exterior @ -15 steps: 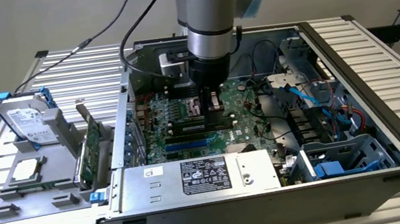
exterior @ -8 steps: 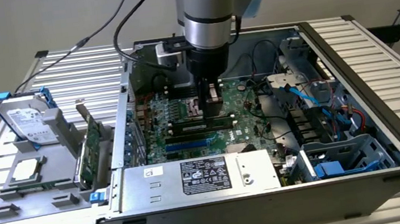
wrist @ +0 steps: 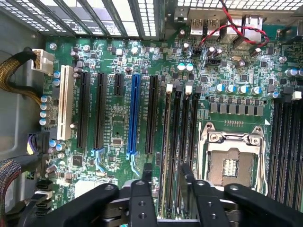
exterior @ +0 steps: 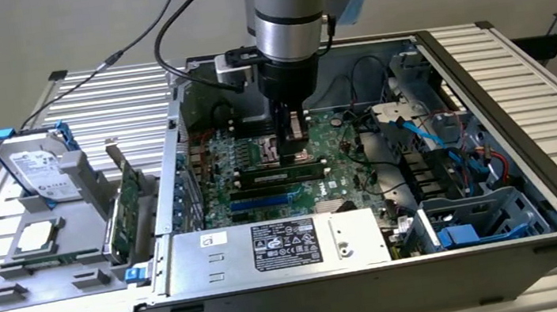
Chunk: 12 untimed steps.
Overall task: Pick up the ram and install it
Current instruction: 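Insert the ram into the slot, then press down the ram until it locks into place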
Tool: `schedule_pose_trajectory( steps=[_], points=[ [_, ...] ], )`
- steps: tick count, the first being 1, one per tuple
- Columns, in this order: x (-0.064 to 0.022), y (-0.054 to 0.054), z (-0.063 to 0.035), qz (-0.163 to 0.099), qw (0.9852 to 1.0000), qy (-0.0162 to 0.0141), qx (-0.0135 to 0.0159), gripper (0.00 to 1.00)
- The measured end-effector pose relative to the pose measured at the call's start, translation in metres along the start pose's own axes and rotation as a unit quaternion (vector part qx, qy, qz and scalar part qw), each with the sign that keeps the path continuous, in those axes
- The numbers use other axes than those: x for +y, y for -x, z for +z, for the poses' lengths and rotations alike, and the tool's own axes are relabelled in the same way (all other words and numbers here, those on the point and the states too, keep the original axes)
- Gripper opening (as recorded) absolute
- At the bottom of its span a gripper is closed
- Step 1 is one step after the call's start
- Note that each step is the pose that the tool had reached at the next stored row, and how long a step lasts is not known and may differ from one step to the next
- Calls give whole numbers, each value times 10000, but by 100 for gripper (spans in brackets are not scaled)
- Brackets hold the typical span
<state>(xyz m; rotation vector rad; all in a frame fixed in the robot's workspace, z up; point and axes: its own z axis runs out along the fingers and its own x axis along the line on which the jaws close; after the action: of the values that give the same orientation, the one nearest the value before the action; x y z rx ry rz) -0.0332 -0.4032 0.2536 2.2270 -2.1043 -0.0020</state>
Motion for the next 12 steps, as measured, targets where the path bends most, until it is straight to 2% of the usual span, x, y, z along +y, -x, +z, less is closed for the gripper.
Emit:
schedule_pose_trajectory(
  steps=[2, 3, 5, 12],
  points=[
    [0, 0, 0, 0, 10000, 0, 0, 24],
    [0, 0, 0, 0, 10000, 0, 0, 24],
    [0, 0, 0, 0, 10000, 0, 0, 13],
    [0, 0, 0, 0, 10000, 0, 0, 11]
  ],
)
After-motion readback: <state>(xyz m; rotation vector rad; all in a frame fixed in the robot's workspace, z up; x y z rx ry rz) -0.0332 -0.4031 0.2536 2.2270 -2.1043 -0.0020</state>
